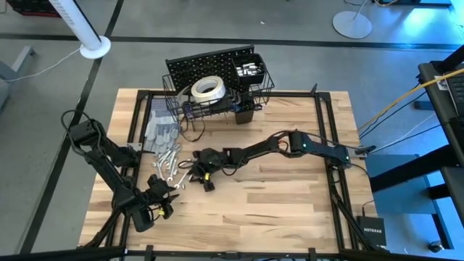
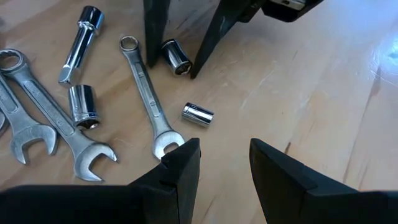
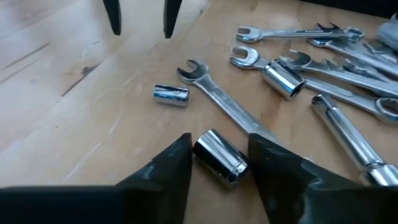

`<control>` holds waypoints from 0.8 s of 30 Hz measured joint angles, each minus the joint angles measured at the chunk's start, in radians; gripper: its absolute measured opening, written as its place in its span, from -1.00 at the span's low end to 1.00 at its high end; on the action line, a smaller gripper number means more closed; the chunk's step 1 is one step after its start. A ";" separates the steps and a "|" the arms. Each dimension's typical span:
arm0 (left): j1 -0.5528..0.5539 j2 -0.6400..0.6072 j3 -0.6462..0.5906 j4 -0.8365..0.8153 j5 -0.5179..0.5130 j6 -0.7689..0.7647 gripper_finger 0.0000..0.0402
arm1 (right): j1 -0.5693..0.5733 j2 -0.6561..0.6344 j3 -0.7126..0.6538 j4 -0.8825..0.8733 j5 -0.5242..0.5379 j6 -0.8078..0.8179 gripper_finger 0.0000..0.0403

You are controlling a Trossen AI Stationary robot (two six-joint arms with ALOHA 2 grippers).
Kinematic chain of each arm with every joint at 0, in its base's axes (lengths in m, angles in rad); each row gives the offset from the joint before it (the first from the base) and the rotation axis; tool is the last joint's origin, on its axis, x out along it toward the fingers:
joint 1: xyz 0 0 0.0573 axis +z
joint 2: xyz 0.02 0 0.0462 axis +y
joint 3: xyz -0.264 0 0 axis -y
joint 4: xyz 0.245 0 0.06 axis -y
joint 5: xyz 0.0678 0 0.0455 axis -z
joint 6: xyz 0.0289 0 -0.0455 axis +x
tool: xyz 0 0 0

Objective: Hang tools onto peg board
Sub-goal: Put the socket into the top black bin on the pegboard

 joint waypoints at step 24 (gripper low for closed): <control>0.000 0.000 0.000 0.026 -0.046 -0.027 -0.35 | 0.172 -0.401 -0.008 -0.472 0.404 -0.044 -0.69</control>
